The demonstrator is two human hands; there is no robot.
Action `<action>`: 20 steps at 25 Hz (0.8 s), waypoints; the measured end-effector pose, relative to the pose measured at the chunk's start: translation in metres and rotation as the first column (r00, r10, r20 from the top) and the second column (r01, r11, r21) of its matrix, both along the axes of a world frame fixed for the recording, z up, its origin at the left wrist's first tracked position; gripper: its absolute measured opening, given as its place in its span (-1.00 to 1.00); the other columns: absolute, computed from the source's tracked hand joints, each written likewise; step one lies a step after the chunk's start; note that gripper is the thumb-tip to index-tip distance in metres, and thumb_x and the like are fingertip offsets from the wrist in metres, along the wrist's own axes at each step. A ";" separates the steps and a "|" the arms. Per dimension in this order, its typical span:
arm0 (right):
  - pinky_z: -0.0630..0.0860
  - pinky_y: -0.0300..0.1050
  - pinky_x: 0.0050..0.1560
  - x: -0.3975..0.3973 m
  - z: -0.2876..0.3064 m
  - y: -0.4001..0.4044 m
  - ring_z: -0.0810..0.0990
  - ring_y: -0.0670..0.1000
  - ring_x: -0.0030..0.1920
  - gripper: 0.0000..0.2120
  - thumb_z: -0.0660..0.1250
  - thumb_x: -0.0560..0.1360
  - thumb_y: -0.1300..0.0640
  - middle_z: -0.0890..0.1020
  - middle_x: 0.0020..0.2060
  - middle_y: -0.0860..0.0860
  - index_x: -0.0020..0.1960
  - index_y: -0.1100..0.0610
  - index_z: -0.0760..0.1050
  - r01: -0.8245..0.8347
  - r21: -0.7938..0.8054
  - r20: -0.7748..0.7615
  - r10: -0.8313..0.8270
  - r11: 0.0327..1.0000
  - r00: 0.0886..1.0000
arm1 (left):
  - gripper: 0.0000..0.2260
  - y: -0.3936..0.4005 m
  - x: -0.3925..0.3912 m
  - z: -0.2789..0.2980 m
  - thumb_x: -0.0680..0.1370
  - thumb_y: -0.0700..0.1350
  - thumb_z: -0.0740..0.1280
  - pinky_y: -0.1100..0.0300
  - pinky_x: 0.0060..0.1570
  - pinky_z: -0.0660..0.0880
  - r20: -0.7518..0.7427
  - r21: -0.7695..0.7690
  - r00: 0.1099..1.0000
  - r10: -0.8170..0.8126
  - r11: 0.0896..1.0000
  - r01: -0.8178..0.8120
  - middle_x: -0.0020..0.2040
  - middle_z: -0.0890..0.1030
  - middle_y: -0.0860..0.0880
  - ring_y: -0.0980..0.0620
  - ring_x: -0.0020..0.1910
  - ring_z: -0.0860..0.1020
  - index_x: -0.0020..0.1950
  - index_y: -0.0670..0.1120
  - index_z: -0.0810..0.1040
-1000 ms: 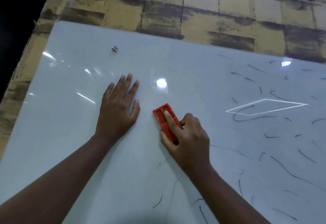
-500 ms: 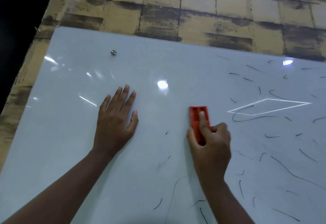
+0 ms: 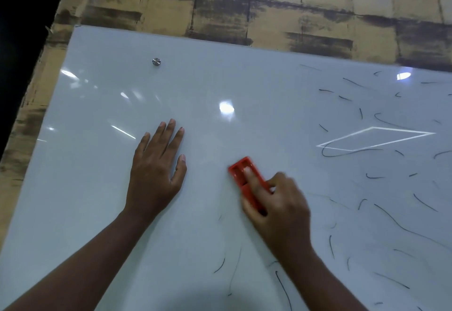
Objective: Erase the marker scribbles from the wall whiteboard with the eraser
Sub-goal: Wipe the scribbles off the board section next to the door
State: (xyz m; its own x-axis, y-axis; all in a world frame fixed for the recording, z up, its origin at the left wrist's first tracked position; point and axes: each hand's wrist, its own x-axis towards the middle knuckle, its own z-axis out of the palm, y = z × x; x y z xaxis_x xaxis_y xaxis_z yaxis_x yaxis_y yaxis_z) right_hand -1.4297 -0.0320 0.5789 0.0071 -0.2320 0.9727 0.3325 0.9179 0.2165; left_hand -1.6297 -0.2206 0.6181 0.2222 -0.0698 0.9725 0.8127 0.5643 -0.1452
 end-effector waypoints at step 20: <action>0.54 0.00 -0.34 -0.007 -0.076 -0.045 0.50 0.10 -0.19 -0.38 0.43 0.44 -0.07 0.50 -0.12 0.07 0.49 0.01 0.49 -0.023 -0.164 0.230 0.061 0.986 0.971 | -0.47 0.003 0.000 -0.037 0.71 -0.06 0.16 -0.21 0.66 0.15 0.058 -0.021 0.998 0.027 0.999 -0.026 0.71 0.22 -0.12 -0.09 0.72 0.15 0.69 -0.15 0.28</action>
